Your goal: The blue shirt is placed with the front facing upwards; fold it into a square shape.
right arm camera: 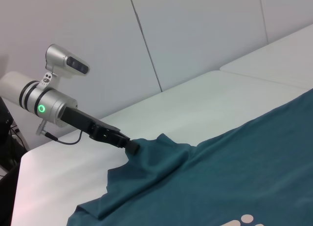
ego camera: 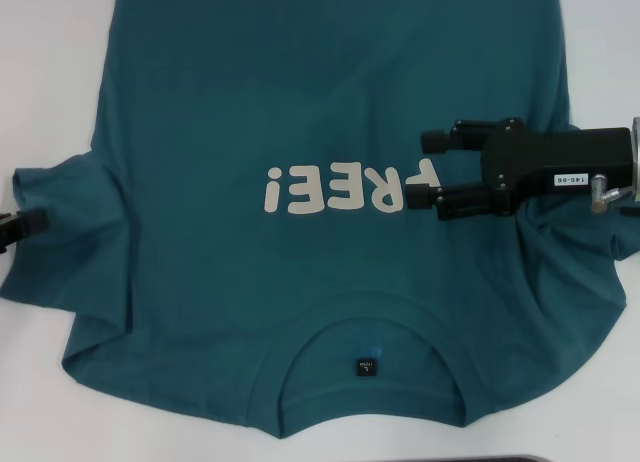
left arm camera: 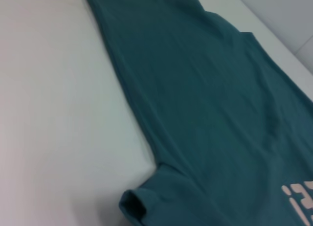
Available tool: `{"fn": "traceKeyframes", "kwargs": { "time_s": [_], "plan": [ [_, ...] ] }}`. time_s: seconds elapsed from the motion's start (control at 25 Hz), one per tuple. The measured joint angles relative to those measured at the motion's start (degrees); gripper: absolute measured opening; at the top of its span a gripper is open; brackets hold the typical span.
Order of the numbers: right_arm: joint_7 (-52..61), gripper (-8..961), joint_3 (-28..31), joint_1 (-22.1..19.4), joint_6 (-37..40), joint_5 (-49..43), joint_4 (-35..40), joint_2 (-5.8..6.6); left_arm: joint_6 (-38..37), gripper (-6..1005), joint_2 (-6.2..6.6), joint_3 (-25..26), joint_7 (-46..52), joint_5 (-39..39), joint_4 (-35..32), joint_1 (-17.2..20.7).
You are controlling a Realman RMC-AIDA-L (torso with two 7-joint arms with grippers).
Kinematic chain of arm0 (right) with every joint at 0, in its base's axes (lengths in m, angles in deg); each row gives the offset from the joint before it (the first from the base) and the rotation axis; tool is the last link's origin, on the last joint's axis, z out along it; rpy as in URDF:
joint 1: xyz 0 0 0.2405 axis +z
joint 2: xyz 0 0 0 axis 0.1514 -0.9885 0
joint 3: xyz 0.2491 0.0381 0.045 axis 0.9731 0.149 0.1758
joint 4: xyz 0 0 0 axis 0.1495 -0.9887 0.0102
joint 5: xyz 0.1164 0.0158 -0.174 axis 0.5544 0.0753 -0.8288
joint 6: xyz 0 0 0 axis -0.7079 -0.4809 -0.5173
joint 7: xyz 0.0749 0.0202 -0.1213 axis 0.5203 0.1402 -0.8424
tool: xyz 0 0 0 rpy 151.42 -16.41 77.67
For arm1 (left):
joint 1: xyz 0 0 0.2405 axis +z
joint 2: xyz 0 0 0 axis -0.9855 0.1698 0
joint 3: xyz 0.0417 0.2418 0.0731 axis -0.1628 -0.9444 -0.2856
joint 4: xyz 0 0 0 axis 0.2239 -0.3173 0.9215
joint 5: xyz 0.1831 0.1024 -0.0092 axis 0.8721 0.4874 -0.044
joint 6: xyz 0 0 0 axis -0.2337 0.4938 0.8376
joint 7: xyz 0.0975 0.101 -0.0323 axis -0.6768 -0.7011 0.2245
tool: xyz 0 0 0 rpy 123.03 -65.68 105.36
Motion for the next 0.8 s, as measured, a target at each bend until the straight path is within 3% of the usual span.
{"fn": "traceKeyframes", "kwargs": {
  "time_s": [0.16, 0.48, 0.8],
  "plan": [
    [-0.1, 915, 0.0, -0.1, 0.0, 0.0, 0.0, -0.19, -2.7, 2, -0.53, 0.7, 0.9, -0.3, 1.7, -0.1],
    [-0.1, 914, 0.0, -0.2, 0.0, 0.0, 0.0, -0.37, -7.6, 1, -3.81, 2.3, 5.6, -0.4, 9.6, -0.3],
    [-0.2, 915, 0.0, -0.4, 0.4, 0.0, 0.0, -0.44, -8.1, 5, -4.89, 2.1, 7.5, -0.1, 10.1, -1.4]
  ]
}}
